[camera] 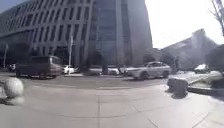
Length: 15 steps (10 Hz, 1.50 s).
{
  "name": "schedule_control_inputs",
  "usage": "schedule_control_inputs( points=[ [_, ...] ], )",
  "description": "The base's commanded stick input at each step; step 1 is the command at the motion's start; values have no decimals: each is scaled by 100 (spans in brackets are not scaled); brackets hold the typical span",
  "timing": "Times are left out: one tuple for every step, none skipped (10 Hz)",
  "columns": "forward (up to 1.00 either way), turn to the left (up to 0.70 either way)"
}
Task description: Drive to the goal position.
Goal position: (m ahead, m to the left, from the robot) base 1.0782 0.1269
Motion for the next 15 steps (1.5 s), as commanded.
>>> schedule_control_inputs(
  points=[
    [100,-37],
    [100,-37],
    [100,-37],
    [98,-37],
    [85,-40],
    [72,-43],
    [59,-46],
    [45,-48],
    [32,-51],
    [14,-42],
    [-10,-25],
    [-33,-7],
    [-56,10],
    [-79,27],
    [-100,43]
  ],
)
